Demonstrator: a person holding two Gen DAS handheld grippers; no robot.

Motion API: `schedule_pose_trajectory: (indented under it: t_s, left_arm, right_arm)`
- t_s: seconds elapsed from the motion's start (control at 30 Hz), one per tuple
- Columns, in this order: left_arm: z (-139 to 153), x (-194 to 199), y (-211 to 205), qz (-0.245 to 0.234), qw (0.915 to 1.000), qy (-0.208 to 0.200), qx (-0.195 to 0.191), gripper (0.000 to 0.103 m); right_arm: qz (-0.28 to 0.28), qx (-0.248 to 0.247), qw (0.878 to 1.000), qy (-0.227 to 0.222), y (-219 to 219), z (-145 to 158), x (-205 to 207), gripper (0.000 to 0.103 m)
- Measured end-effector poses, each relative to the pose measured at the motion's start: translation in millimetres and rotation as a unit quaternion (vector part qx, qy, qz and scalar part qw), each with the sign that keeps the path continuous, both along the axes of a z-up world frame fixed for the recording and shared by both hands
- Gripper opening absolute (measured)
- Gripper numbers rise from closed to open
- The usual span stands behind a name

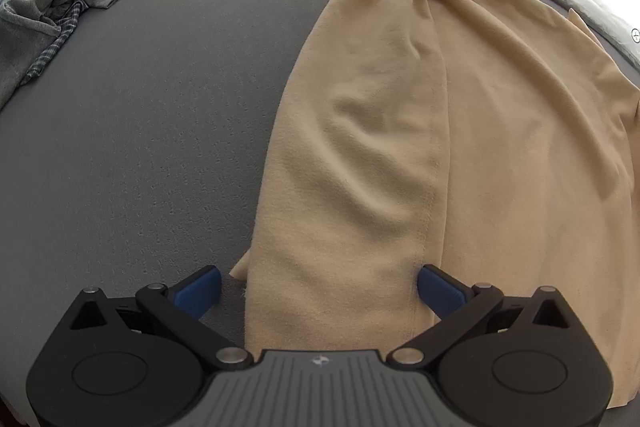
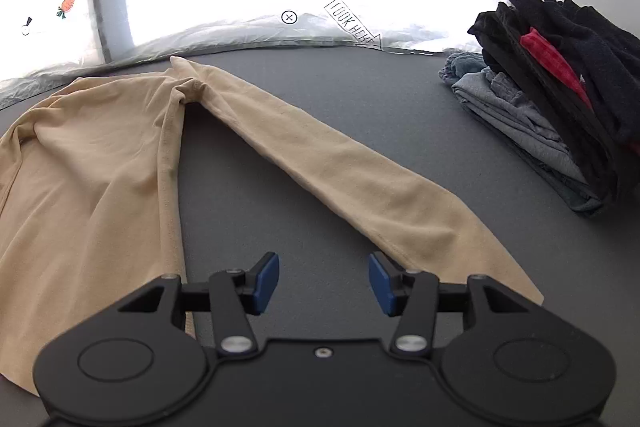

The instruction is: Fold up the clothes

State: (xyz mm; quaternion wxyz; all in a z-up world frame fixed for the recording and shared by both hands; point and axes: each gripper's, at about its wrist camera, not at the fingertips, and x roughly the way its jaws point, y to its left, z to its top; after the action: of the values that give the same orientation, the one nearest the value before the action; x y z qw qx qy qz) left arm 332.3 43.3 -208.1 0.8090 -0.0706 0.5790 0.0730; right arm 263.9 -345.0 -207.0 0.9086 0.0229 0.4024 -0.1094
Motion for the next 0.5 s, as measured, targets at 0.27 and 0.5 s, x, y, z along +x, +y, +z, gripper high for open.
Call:
schedule_pose_trajectory:
  t_s: [0.27,0.5]
  left_arm:
    - [5.9,-26.2,34.8,-0.017,0.9995,-0.021,-0.012,0.076]
    - [5.1,-33.2,75.2,-0.017,0.9970,-0.041,-0.063,0.007]
  right_arm:
    - [0.034,0.048,0.997,0.044,38.3,-23.7,-3.2,0.063]
    - [-0.018,0.044,0.998,0.030,49.0,-29.4,-9.9,0.073]
